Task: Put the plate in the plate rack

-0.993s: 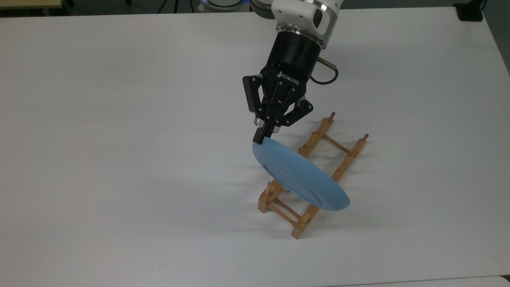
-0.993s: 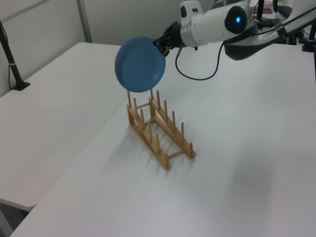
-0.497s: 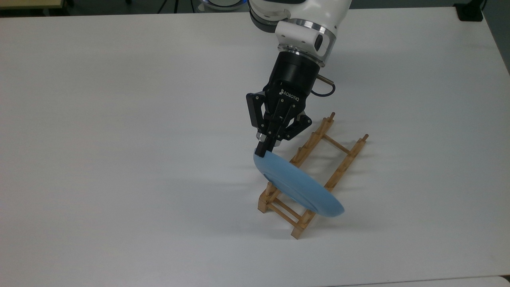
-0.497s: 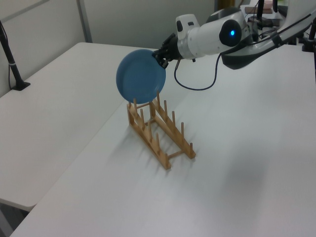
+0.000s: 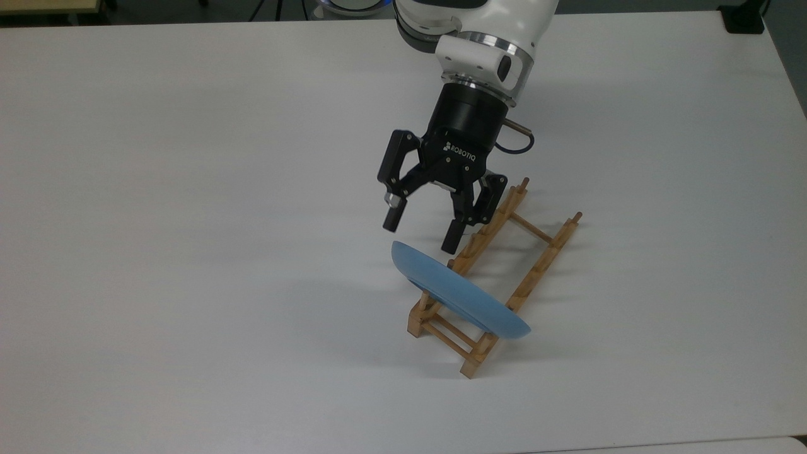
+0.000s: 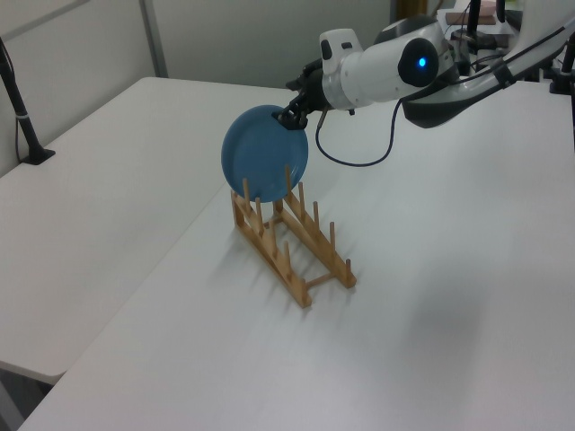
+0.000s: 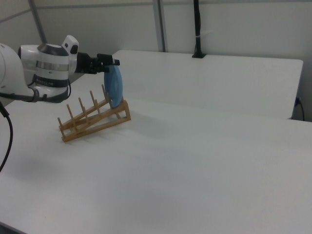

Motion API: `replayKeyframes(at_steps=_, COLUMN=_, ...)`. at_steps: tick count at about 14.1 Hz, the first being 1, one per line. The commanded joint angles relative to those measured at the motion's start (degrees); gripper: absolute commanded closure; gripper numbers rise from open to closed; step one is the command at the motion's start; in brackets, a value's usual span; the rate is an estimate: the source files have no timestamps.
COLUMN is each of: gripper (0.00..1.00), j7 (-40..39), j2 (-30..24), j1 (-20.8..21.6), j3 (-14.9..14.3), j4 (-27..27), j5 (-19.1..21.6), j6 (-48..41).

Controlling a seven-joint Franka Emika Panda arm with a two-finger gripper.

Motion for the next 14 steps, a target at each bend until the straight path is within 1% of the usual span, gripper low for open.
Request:
replayKeyframes(at_steps=1, gripper=0.00, j7=3.92, j2=-4.92, j1=0.68, j3=0.19, j4=-0.94, j5=7.48, j6=-1.27)
replayKeyframes(at_steps=3, gripper=0.00, j7=3.67, j2=-7.74, j1=0.50, j3=0.98, j4=-1.12, j5=20.30, j6=-2.06)
replayKeyframes(at_steps=4, gripper=0.00, j7=3.40, j2=-8.79, j1=0.59, j3=0.98, j4=-1.03, j5=25.93, j6=-4.67)
replayKeyframes(at_steps=7, gripper=0.00, j7=0.69, j2=-11.26, j1=0.50, j3=2.65, j4=-0.76, j5=38.60, j6=-15.91)
replayKeyframes(at_steps=8, gripper=0.00, j7=-0.72, j2=-12.57, j1=0.50, j3=2.65, j4=-0.68, j5=43.95, j6=-20.48)
replayKeyframes(at_steps=10, gripper=0.00, j7=-4.32, j2=-14.60, j1=0.50, j3=2.56, j4=0.55, j5=54.76, j6=-27.95)
replayKeyframes(at_steps=13, gripper=0.00, j7=-5.56, j2=-16.71, j1=-0.02, j3=1.78, j4=2.66, j5=66.47, j6=-40.78)
replayKeyframes(at_steps=14, gripper=0.00, j7=-5.48, j2=-18.98, j1=-1.24, j3=0.99, j4=2.49, j5=72.42, j6=-45.52)
